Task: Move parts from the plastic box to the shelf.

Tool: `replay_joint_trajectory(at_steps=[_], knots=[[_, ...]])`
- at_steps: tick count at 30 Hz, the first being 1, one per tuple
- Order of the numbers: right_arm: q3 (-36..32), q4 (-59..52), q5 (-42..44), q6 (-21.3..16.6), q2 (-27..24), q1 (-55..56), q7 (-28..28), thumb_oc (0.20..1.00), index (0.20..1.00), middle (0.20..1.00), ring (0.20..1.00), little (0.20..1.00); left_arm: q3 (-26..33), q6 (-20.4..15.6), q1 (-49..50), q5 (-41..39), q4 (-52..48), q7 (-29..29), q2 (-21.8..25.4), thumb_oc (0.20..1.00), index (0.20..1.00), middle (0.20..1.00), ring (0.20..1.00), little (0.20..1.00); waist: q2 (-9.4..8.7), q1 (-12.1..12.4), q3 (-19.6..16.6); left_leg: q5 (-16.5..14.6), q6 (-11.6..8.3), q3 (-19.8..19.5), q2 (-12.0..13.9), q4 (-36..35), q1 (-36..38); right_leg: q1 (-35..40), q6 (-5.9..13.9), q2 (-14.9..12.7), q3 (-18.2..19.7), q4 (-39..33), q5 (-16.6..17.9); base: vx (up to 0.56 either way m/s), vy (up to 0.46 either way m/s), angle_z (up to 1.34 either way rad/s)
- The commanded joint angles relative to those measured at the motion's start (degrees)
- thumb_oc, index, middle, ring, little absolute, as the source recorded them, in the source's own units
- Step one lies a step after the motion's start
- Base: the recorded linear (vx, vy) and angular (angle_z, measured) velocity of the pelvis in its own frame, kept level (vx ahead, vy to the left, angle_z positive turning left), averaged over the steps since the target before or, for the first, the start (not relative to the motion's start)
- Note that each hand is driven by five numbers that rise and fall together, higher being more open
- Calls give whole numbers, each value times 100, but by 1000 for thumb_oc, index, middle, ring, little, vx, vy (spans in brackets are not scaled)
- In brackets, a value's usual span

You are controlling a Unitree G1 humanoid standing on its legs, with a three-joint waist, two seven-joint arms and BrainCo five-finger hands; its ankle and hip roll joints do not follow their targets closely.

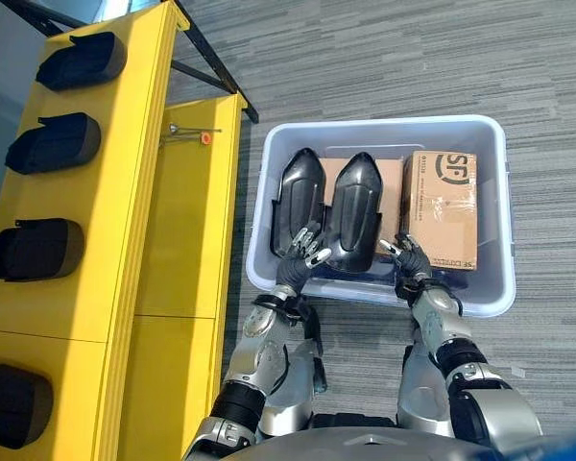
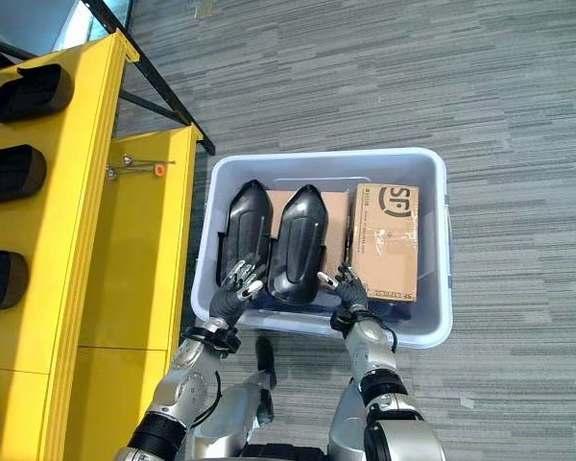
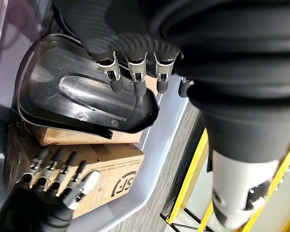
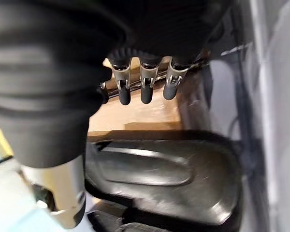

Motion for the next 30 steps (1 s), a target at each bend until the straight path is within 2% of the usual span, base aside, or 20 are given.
replay_joint_trajectory(at_steps=[1,9,16,23,30], knots=[[-138,218,-104,-286,234,-365,-53,1000,1000,1000,1000,1000,-35,-308,-152,-131,-527,20,-714,1000,1000,1000,1000,1000,-111,129,209,-147,-95,-321,498,673,-6,41,-373,-751,-148,263,-370,0,0,0],[-4,698,-226,-332,-34,-608,-191,1000,1000,1000,1000,1000,-153,-297,-120,-163,-571,45,-811,1000,1000,1000,1000,1000,59,186,209,-141,-111,-354,492,707,-191,-202,-366,-828,-116,319,-327,-3,4,0],[165,1014,-297,-366,-134,-865,-364,1000,1000,1000,1000,1000,-218,-295,-129,-151,-640,71,-828,1000,1000,1000,1000,1000,135,268,209,-116,-142,-395,499,765,-441,-378,-348,-884,-76,352,-302,-5,23,3],[277,1118,-329,-399,-150,-1120,-611,1000,1000,1000,1000,1000,-241,-294,-169,-124,-699,105,-869,1000,1000,1000,1000,1000,137,308,209,-105,-172,-448,505,874,-675,-470,-336,-911,-45,356,-288,-2,32,2],[379,1365,-368,-423,-112,-1427,-959,1000,1000,1000,1000,1000,-293,-281,-147,-141,-816,163,-856,1000,1000,1000,1000,1000,63,411,209,-112,-214,-480,494,969,-830,-463,-327,-954,-58,330,-267,11,57,3]])
